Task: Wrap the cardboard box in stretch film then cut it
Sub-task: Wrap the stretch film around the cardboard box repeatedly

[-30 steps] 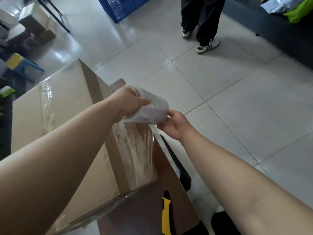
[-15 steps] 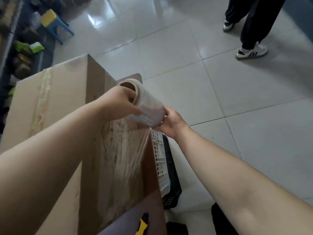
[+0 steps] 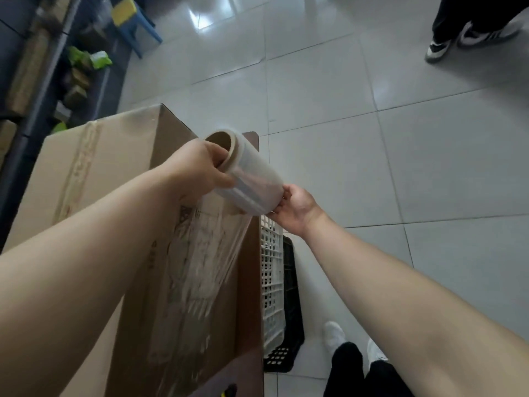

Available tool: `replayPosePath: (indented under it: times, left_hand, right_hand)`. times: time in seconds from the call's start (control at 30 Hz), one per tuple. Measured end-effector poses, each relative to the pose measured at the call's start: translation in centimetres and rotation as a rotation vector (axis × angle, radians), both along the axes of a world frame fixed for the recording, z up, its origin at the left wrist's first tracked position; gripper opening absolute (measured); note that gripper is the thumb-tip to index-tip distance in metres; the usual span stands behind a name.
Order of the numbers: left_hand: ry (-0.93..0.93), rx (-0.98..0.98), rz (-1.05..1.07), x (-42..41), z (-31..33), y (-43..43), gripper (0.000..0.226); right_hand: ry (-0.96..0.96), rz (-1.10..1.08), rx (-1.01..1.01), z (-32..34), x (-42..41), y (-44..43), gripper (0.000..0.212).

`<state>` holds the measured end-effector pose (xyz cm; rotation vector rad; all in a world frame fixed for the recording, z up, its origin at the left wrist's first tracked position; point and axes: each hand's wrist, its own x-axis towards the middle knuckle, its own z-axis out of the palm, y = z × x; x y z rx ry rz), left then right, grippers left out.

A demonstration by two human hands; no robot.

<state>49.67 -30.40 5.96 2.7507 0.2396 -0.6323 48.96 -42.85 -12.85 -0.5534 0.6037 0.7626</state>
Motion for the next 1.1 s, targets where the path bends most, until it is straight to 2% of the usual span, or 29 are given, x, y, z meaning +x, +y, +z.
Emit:
replayPosePath:
  times: [0.07, 0.17, 0.27, 0.37, 0.43, 0.5, 0.6, 0.77, 0.97, 1.1]
  left_hand:
    - [-0.03, 0.069, -0.083, 0.7, 0.1, 0.0, 0.009]
    - [-0.062, 0.145, -0.185, 1.9, -0.1, 0.2, 0.012]
    - [-0.04, 0.131, -0.184, 3.5, -0.6, 0.6, 0.011]
    - [-0.031, 0.049, -0.051, 5.2, -1.1, 1.1, 0.044]
    - [-0.08, -0.015, 0.083, 6.3, -1.6, 1.4, 0.056]
    - [-0.104, -0.035, 0.153, 7.4, -1.9, 1.5, 0.052]
    - [-0.074, -0.015, 0.099, 8.3, -1.9, 1.4, 0.046]
    - [0.002, -0.025, 0.055, 8.8, -1.7, 1.7, 0.036]
    - [0.026, -0.018, 0.142, 9.9, -1.0, 1.6, 0.037]
    - [0.047, -0.031, 0.149, 9.8, -0.6, 1.5, 0.036]
  right_hand:
    - [-0.003, 0.026, -0.005, -0.1, 1.0, 0.3, 0.036]
    - [0.001, 0.02, 0.008, -0.2, 2.6, 1.0, 0.042]
    - [0.005, -0.001, 0.025, -0.6, 3.8, 1.9, 0.041]
    - [0.03, -0.022, 0.035, -0.9, 4.5, 2.6, 0.035]
    - [0.049, -0.043, 0.035, -1.0, 4.8, 3.0, 0.031]
    - [0.061, -0.041, 0.022, -1.2, 5.3, 3.3, 0.032]
    - [0.065, -0.019, 0.0, -1.7, 5.9, 3.3, 0.036]
    - [0.041, 0.001, 0.019, -3.2, 7.5, 3.6, 0.064]
    - [0.051, 0.136, -0.002, -3.5, 8.8, 3.9, 0.06]
    - [0.053, 0.124, 0.067, -3.8, 8.9, 3.7, 0.059]
